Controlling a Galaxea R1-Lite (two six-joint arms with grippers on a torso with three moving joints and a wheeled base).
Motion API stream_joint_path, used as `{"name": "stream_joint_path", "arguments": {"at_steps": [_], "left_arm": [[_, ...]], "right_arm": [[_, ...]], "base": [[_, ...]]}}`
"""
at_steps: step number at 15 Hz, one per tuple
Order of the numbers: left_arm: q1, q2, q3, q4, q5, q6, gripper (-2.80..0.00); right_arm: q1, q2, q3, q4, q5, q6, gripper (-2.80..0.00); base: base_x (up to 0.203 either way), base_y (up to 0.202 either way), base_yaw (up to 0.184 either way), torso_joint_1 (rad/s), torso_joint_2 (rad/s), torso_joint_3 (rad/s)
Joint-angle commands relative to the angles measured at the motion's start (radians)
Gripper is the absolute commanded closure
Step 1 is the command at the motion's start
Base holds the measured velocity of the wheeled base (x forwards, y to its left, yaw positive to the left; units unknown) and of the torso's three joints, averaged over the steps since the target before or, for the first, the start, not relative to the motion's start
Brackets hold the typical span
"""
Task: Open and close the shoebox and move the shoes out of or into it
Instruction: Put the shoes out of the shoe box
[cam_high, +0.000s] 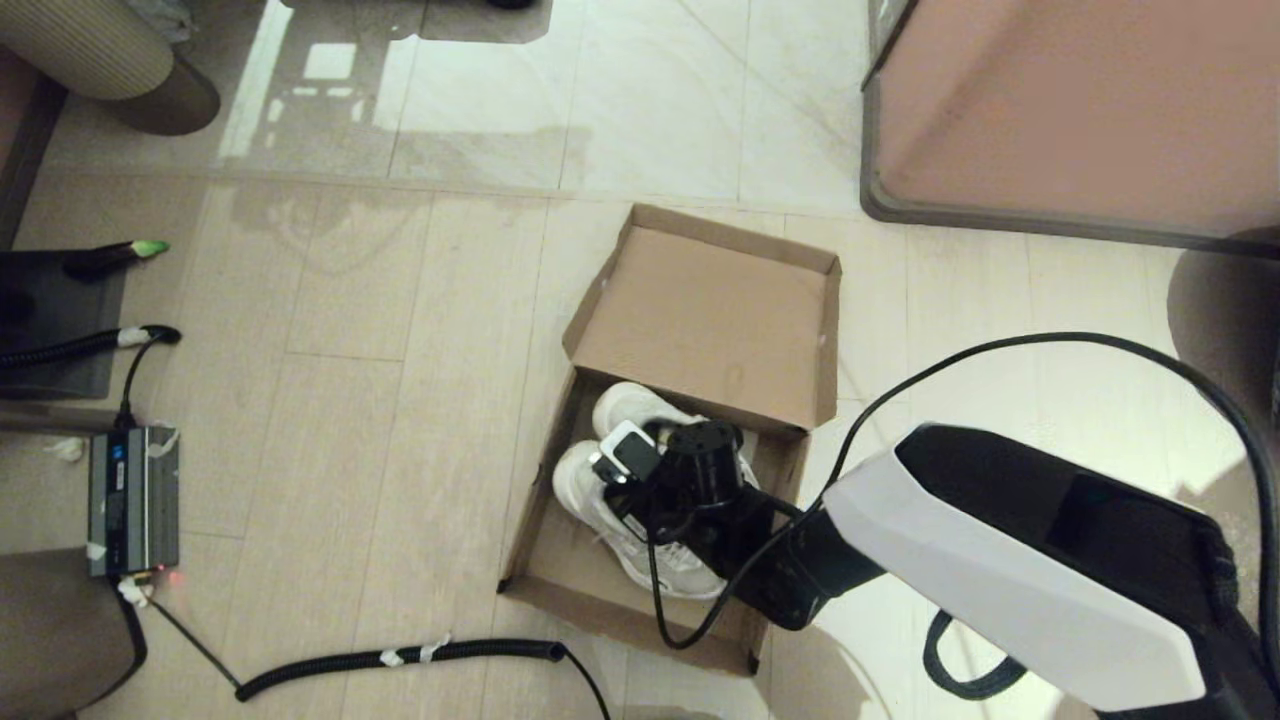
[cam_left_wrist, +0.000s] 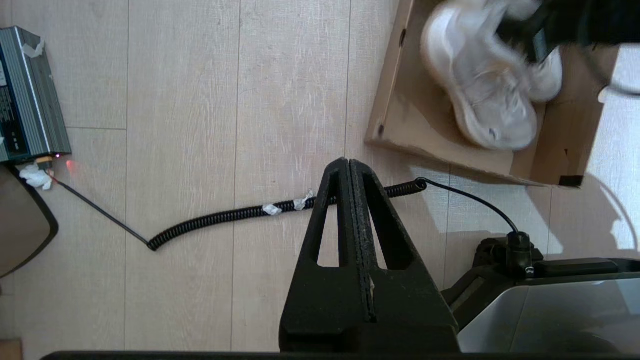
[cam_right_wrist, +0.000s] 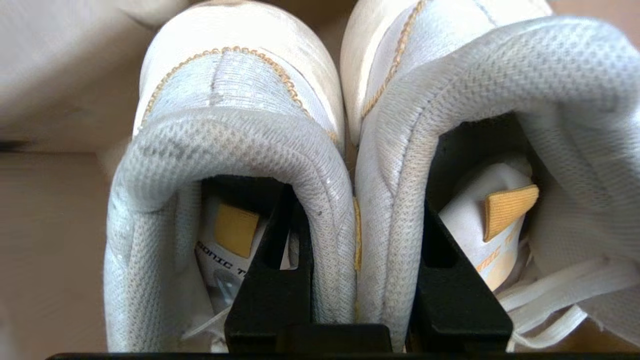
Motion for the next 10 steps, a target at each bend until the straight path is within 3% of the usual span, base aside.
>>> {"name": "stream_joint_path", "arguments": {"at_steps": [1,5,10], "left_arm": [[0.0,0.001,0.0,0.001,0.0,0.001,0.0],[0.0,0.001,-0.002,0.001,0.0,-0.001,0.0],[0.0,0.001,0.0,0.001,0.001,-0.001,0.0]], "right_arm": [[0.004,-0.134,0.105,-0.023,0.01,-0.002,0.0],[0.003,-0.295,0.268,-0.089,0.02,0.016,0.0],[-0.018,-0.496,0.36,-0.103,-0.034,0.112,0.0]], "base": [[0.0,0.0,0.0,0.0,0.0,0.0],[0.0,0.0,0.0,0.0,0.0,0.0],[0.0,0.0,0.0,0.0,0.0,0.0]]}}
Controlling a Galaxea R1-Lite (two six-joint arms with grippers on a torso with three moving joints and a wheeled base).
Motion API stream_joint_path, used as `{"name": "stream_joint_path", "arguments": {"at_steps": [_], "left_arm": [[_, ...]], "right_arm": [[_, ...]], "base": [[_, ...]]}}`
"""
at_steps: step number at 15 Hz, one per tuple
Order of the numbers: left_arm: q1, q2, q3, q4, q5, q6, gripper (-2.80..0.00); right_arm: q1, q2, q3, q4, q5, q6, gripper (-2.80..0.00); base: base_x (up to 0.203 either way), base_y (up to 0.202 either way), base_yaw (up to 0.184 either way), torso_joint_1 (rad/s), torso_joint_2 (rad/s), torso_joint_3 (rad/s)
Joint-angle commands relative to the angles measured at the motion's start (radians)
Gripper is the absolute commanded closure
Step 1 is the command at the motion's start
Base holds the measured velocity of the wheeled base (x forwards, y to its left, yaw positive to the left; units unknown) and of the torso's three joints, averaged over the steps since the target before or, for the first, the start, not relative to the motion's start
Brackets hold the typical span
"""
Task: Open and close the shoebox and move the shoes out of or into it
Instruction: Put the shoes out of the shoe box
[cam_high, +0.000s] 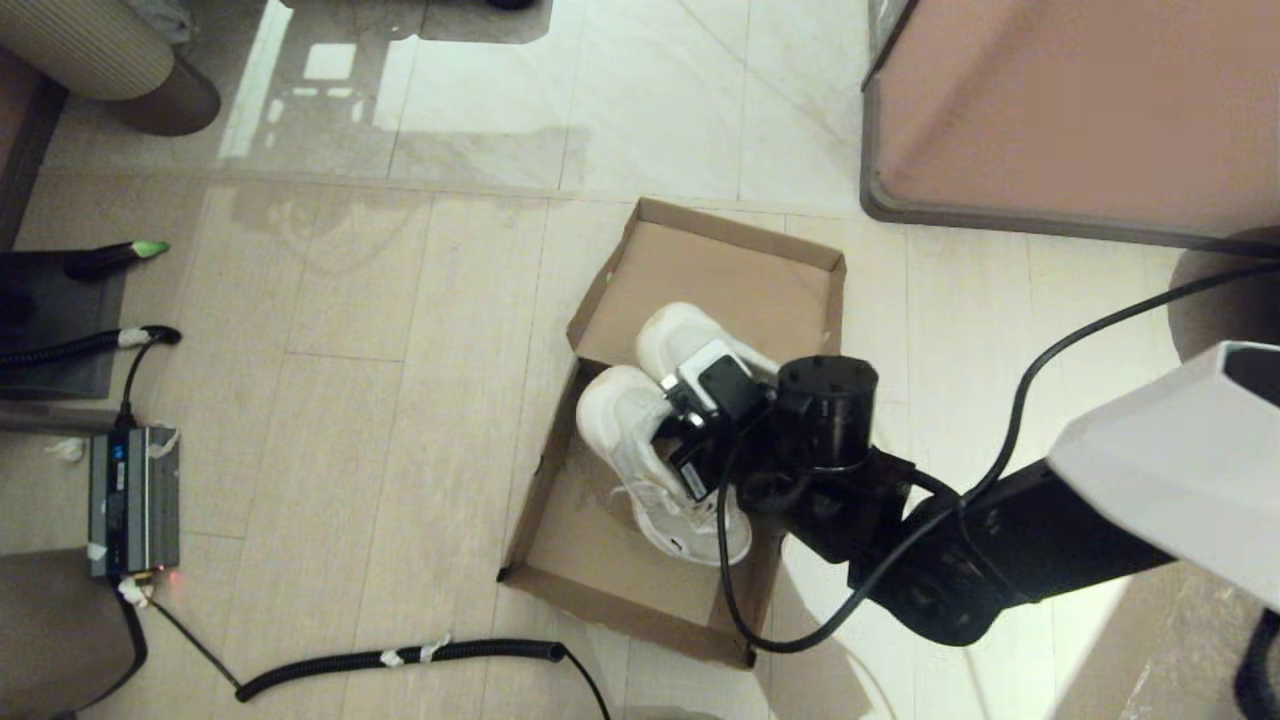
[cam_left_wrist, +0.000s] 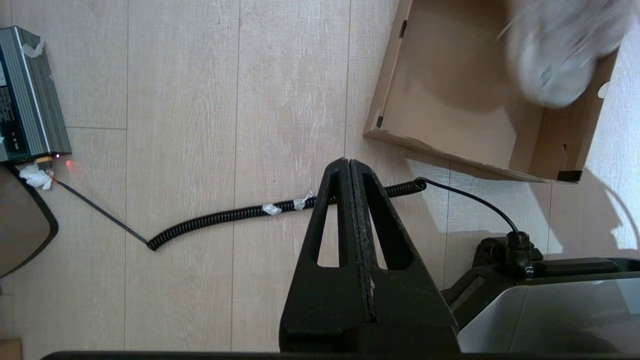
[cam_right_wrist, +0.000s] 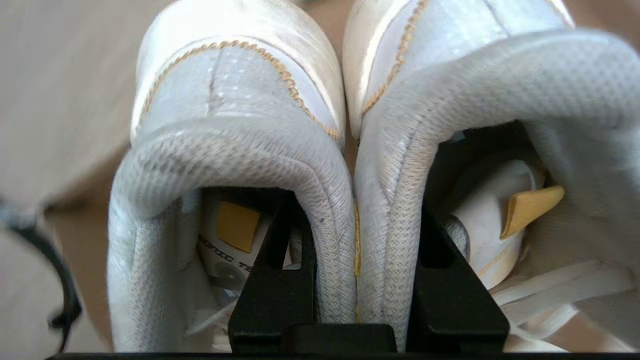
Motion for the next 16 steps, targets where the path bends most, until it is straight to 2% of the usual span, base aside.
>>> {"name": "stream_joint_path", "arguments": {"at_steps": [1,3,7,14,16], "left_arm": [[0.0,0.0,0.0,0.0,0.001,-0.001,0.0],[0.0,0.0,0.0,0.0,0.0,0.001,0.0],[0.0,0.0,0.0,0.0,0.0,0.001,0.0],[0.0,0.0,0.001,0.0,0.0,0.002,0.0],[0.0,0.0,0.0,0.0,0.0,0.004,0.0]], "right_arm": [[-0.021,-0.136,0.023,-0.002,-0.04,0.044,0.0],[-0.07,-0.203,0.047,0.002,-0.067,0.089,0.0],[-0.211,-0.287,0.074,0.007,-0.071,0.151,0.0],[-0.537,-0.407,0.09,0.153,-0.059,0.315,0.0],[-0.652,-0.421,0.107,0.217,-0.005,0.355,0.0]], "base": [[0.0,0.0,0.0,0.0,0.0,0.0],[0.0,0.0,0.0,0.0,0.0,0.0],[0.0,0.0,0.0,0.0,0.0,0.0],[0.0,0.0,0.0,0.0,0.0,0.0],[0.0,0.0,0.0,0.0,0.0,0.0]]}}
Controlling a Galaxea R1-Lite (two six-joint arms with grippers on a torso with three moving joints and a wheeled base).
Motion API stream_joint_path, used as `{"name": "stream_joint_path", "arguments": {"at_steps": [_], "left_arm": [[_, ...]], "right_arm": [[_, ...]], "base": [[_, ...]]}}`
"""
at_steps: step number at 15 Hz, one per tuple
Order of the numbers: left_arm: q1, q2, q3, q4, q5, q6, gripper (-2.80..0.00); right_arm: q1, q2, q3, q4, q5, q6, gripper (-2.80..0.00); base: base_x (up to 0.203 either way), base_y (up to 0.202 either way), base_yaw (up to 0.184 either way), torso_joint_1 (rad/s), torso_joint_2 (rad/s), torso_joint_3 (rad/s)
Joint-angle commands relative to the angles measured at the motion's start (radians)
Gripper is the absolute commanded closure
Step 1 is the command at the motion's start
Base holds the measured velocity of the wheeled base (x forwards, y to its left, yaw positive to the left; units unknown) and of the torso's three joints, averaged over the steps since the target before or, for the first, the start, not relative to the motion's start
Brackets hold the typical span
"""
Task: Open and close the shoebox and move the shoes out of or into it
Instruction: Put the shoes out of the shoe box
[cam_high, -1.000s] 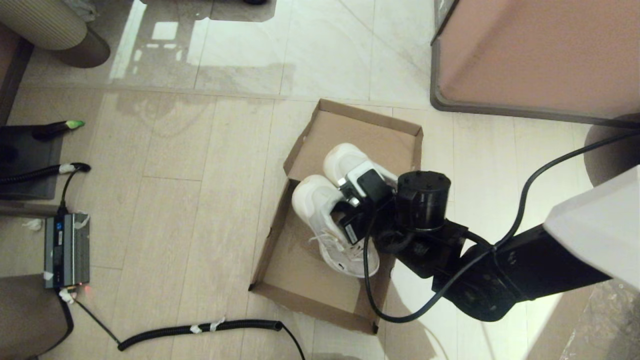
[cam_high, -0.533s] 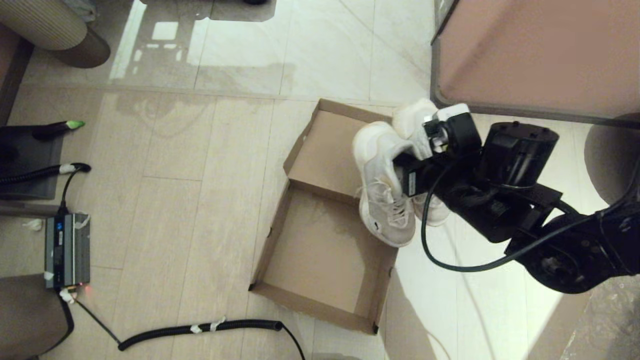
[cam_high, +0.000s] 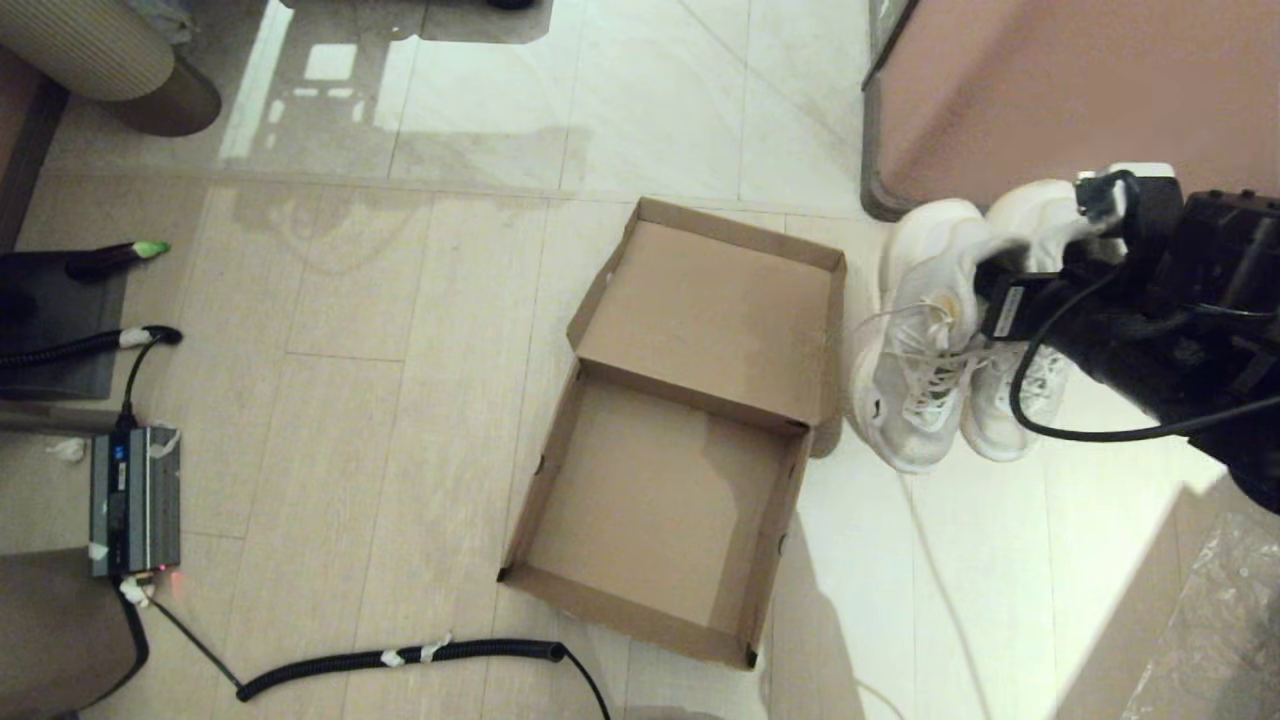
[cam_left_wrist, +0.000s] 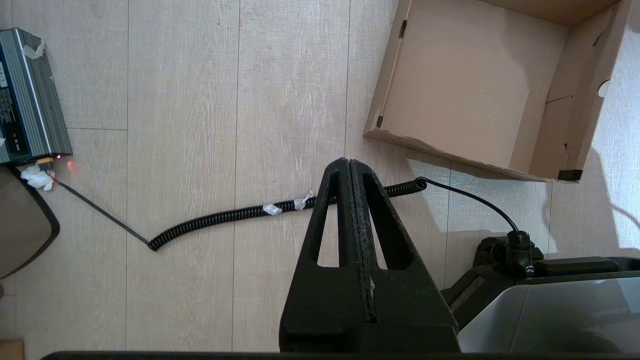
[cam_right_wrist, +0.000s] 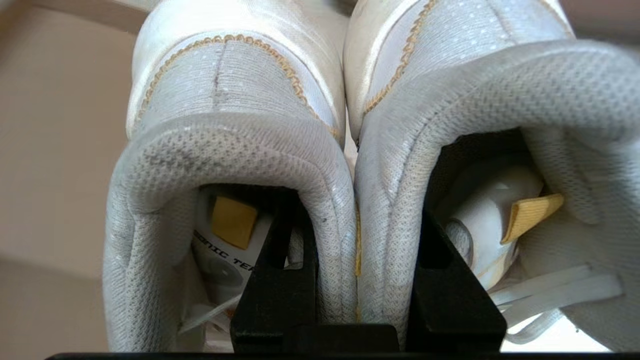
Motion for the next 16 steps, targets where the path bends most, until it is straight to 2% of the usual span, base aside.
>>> {"name": "stream_joint_path", "arguments": {"at_steps": [1,3,5,10,14,15,16], "left_arm": [[0.0,0.0,0.0,0.001,0.0,0.002,0.0],[0.0,0.0,0.0,0.001,0.0,0.002,0.0],[0.0,0.0,0.0,0.001,0.0,0.002,0.0],[0.0,0.0,0.0,0.001,0.0,0.0,0.0],[0.0,0.0,0.001,0.001,0.0,-0.002,0.0],[0.0,0.0,0.0,0.001,0.0,-0.002,0.0],[0.0,0.0,0.0,0.001,0.0,-0.002,0.0]], "right_arm": [[-0.135,-0.035,0.02,0.084,0.065,0.061,0.0],[-0.223,-0.029,0.034,0.197,0.118,0.114,0.0],[-0.264,0.055,0.05,0.205,0.131,0.13,0.0],[-0.327,0.333,0.007,0.096,0.13,0.139,0.0],[-0.348,0.494,-0.11,0.069,0.128,0.138,0.0],[-0.351,0.505,-0.119,0.071,0.131,0.139,-2.8],[-0.353,0.51,-0.119,0.071,0.131,0.139,-2.8]], "base": [[0.0,0.0,0.0,0.0,0.0,0.0],[0.0,0.0,0.0,0.0,0.0,0.0],[0.0,0.0,0.0,0.0,0.0,0.0],[0.0,0.0,0.0,0.0,0.0,0.0],[0.0,0.0,0.0,0.0,0.0,0.0],[0.0,0.0,0.0,0.0,0.0,0.0],[0.0,0.0,0.0,0.0,0.0,0.0]]}}
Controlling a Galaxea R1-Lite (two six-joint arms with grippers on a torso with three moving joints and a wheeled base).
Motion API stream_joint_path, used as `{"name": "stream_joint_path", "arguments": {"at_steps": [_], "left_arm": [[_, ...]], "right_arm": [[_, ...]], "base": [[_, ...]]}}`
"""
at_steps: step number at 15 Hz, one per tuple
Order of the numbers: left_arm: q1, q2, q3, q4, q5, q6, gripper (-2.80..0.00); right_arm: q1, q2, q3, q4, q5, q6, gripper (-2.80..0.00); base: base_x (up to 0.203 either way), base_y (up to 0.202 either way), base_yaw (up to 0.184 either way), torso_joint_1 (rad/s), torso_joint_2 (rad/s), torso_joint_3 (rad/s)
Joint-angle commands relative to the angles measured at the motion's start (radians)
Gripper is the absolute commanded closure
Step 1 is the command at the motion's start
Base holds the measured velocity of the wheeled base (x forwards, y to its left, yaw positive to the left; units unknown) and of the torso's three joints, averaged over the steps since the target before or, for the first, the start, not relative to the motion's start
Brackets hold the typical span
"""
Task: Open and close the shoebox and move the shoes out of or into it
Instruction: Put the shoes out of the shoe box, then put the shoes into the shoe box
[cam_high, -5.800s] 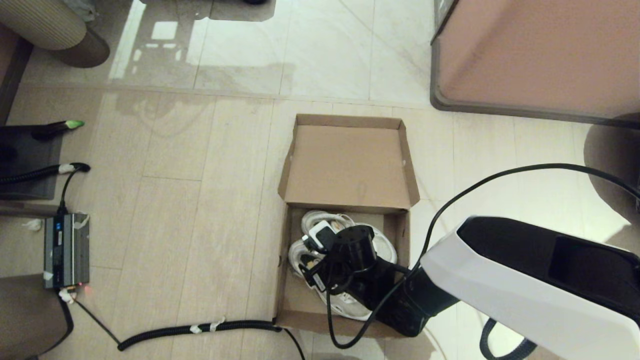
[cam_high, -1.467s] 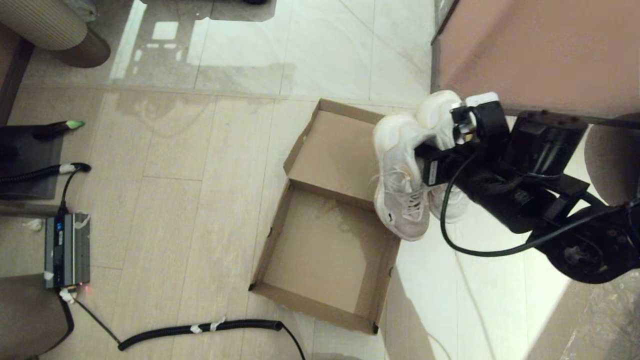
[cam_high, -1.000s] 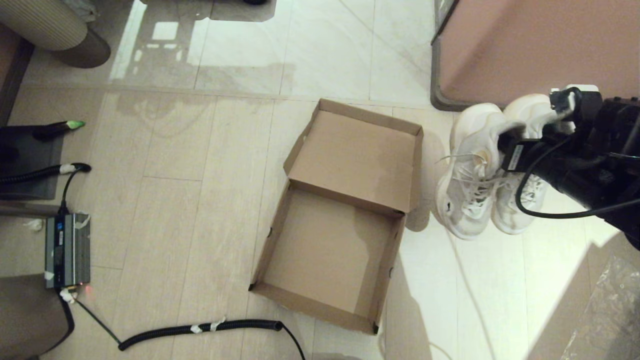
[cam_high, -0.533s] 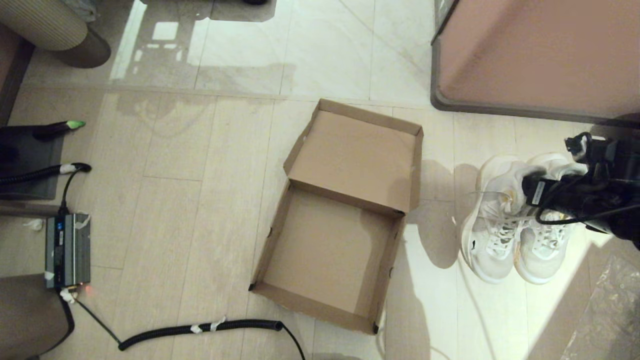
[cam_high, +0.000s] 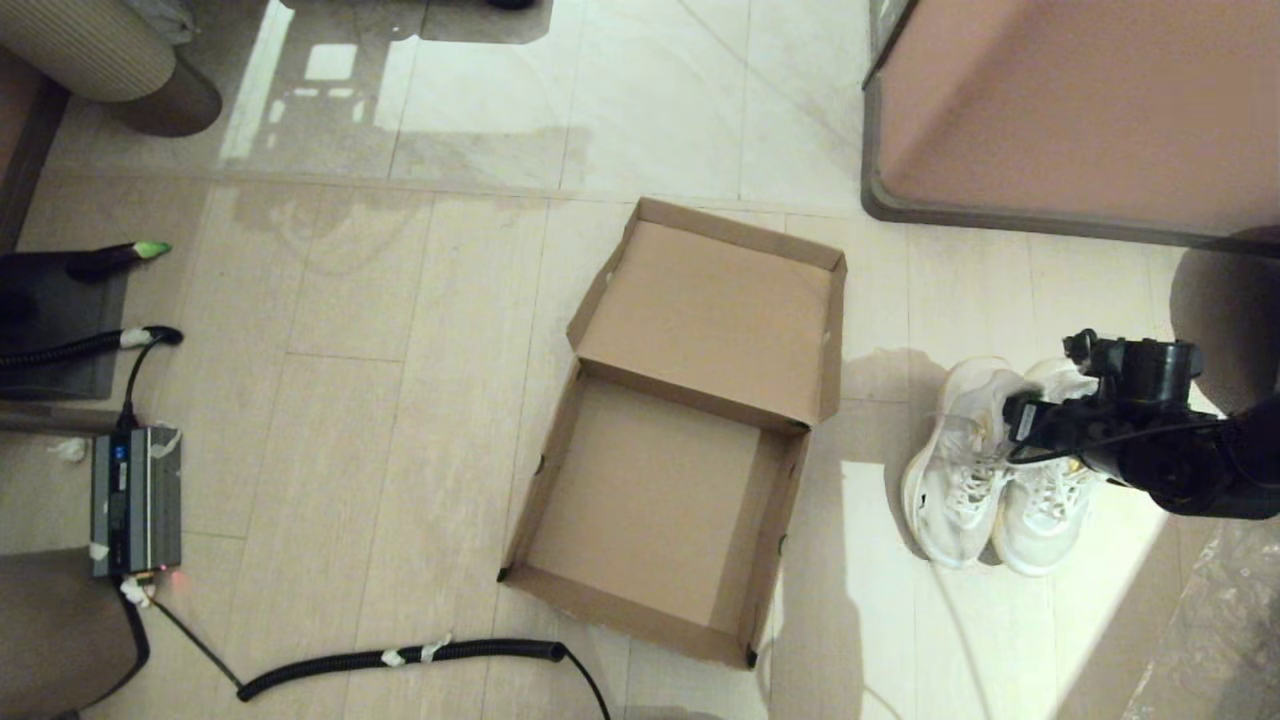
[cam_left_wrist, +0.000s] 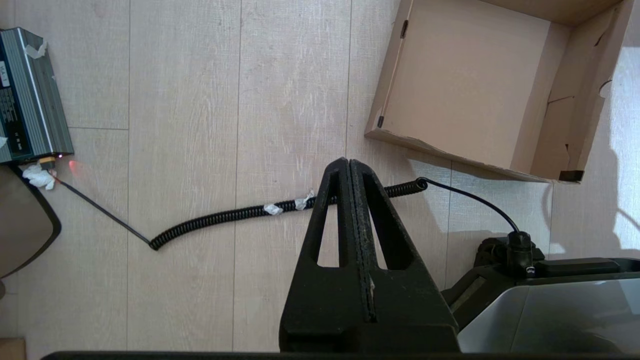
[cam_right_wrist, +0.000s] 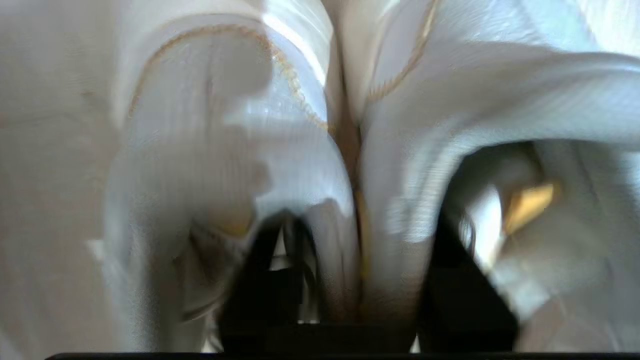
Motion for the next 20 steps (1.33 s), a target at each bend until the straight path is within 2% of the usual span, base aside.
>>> {"name": "stream_joint_path", "arguments": {"at_steps": [1,8,10,11,15,16,20], "left_arm": [[0.0,0.0,0.0,0.001,0.0,0.001,0.0],[0.0,0.0,0.0,0.001,0.0,0.003,0.0],[0.0,0.0,0.0,0.001,0.0,0.003,0.0],[0.0,0.0,0.0,0.002,0.0,0.003,0.0],[0.0,0.0,0.0,0.001,0.001,0.0,0.0],[0.0,0.0,0.0,0.001,0.002,-0.003,0.0],[0.0,0.0,0.0,0.001,0.002,-0.005,0.0]], "right_arm": [[-0.005,0.065,-0.013,-0.006,-0.001,0.0,-2.8],[-0.006,0.032,0.003,-0.01,0.002,-0.002,-2.8],[0.027,-0.046,0.032,-0.006,0.004,0.003,-2.8],[0.066,-0.098,0.071,-0.004,0.004,0.004,-2.8],[0.324,-0.202,0.218,-0.006,-0.01,-0.002,-2.8],[0.373,-0.201,0.223,-0.006,-0.023,-0.003,0.0],[0.529,-0.115,0.203,-0.01,-0.1,0.008,0.0]], "base": [[0.0,0.0,0.0,0.0,0.0,0.0],[0.0,0.0,0.0,0.0,0.0,0.0],[0.0,0.0,0.0,0.0,0.0,0.0],[0.0,0.0,0.0,0.0,0.0,0.0],[0.0,0.0,0.0,0.0,0.0,0.0],[0.0,0.0,0.0,0.0,0.0,0.0],[0.0,0.0,0.0,0.0,0.0,0.0]]}}
